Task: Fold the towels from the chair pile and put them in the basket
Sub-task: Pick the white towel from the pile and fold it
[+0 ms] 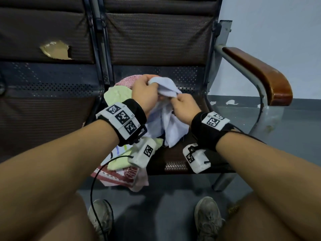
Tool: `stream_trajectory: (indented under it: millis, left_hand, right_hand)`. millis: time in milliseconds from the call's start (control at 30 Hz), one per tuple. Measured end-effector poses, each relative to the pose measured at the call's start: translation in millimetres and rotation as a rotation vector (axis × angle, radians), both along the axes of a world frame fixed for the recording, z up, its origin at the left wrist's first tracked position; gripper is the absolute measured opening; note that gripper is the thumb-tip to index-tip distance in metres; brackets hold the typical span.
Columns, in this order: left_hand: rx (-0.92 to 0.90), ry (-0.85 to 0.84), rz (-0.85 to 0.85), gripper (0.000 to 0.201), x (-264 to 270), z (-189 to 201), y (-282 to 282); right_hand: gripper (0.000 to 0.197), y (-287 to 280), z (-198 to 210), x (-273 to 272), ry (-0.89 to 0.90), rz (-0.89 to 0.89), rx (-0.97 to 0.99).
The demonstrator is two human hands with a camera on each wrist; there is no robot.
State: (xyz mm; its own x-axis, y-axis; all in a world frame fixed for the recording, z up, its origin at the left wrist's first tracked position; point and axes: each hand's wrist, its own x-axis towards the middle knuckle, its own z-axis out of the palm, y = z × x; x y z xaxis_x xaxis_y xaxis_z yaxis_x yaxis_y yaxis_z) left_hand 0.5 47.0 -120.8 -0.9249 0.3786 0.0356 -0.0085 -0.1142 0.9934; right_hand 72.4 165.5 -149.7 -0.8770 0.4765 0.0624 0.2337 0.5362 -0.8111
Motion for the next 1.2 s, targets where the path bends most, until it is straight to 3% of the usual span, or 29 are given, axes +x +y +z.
stream_trajectory:
  millis: [167,300,400,500,567,700,800,867,967,1067,1133,1200]
  left_hand:
    - [-0.105,0.132,0.018,0.022,-22,-10,-16]
    - [-0.038,0.058,-0.014,0.024,-18,-5,-8]
    - [0.005,0.020,0.012,0.024,-19,4,-5]
    - [-0.006,0.012,0.085,0.025,-25,4,-6]
    - [-0.023,-0.003,0.085,0.025,-26,0,-8]
    - [-0.017,-0.060,0.123,0.025,-30,-1,-10]
    - [-0.025,-0.083,0.167,0.028,-37,-5,-18]
    - [-0.012,-0.108,0.186,0.031,-42,-9,-25]
    - [-0.001,-0.168,0.221,0.035,-49,-14,-32]
    - [-0.016,-0.213,0.209,0.032,-50,-13,-32]
    - [-0.013,-0.244,0.189,0.023,-50,-8,-33]
    - [-0.007,-0.249,0.159,0.018,-51,-4,-36]
  right_hand:
    - [0.037,1,10,1,0.196,0.007,-0.306]
    - [0.020,1,20,1,0.278,-0.043,-0.522]
    - [0.024,13,26,9,0.280,0.052,-0.298]
    - [0.017,19,23,17,0.062,0.237,0.271]
    - [0.021,20,16,20,-0.112,0.279,0.491]
    - [0.049,25,-4,24,-0.457,0.324,0.528]
    - [0.046,32,-15,28,-0.589,0.328,0.505]
    - [0.038,38,-14,28,-0.539,0.275,0.460]
    - [0.026,52,-6,23,-0.307,0.090,0.372]
    - [0.039,61,3,19,-0.115,-0.026,0.377]
    - [0.052,62,4,20,-0.081,-0.051,0.435]
    - [0.052,66,2,23,-0.086,-0.030,0.475]
